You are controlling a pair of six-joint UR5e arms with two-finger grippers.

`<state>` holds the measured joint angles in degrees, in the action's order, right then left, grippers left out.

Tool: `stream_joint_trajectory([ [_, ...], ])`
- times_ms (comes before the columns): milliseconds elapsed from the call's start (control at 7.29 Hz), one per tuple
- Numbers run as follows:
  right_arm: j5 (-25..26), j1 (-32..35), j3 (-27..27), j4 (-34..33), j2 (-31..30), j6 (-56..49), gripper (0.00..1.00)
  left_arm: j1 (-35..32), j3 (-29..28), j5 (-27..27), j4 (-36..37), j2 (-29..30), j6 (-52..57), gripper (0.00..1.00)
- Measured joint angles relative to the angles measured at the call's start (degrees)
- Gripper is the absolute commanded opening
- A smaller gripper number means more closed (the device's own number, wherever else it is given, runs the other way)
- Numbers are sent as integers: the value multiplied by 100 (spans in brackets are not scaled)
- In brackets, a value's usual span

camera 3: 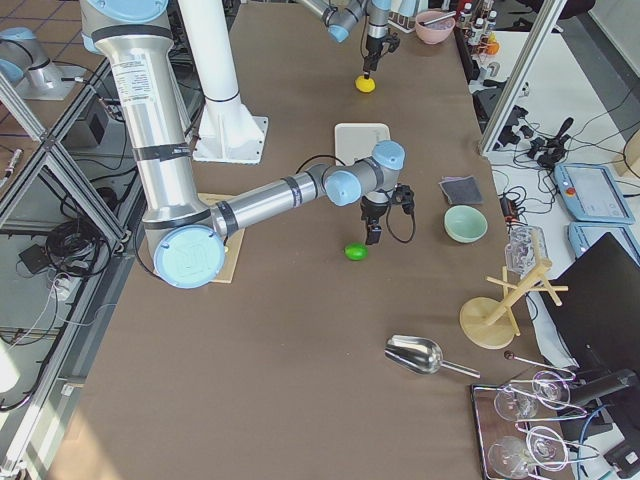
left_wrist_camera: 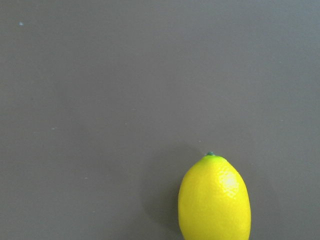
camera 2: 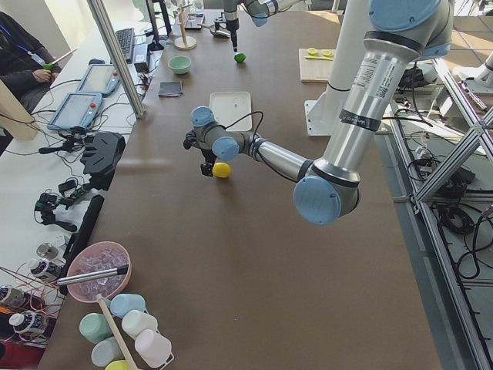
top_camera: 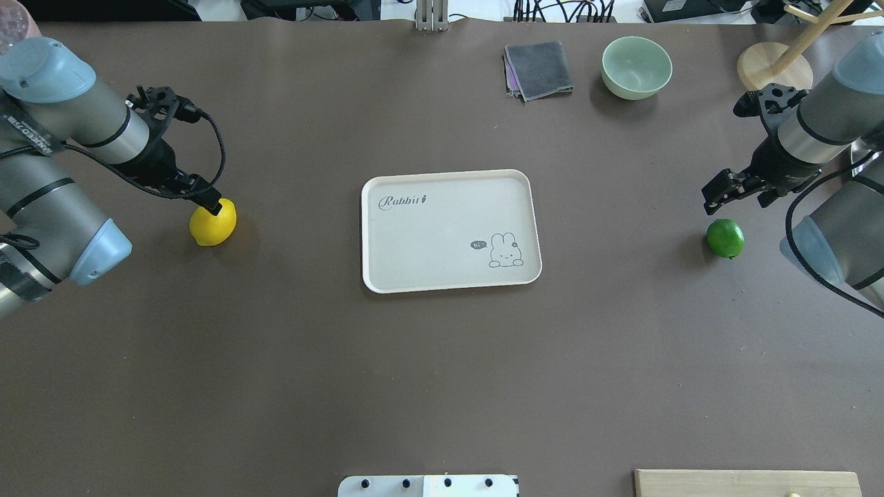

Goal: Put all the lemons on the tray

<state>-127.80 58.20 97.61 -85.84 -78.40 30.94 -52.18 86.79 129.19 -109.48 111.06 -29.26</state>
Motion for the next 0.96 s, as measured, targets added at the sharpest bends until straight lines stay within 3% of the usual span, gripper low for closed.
stream_joint_trajectory([
  [686, 11, 6, -15, -3, -8, 0, 100, 252, -182, -8, -204, 25, -696, 97],
  [824, 15, 4, -19, -3, -8, 0, 100, 284, -220, -8, -205, 22, -718, 79],
  [961, 17, 5, -21, -3, -9, 0, 100, 314, -262, -8, -204, 21, -728, 52],
])
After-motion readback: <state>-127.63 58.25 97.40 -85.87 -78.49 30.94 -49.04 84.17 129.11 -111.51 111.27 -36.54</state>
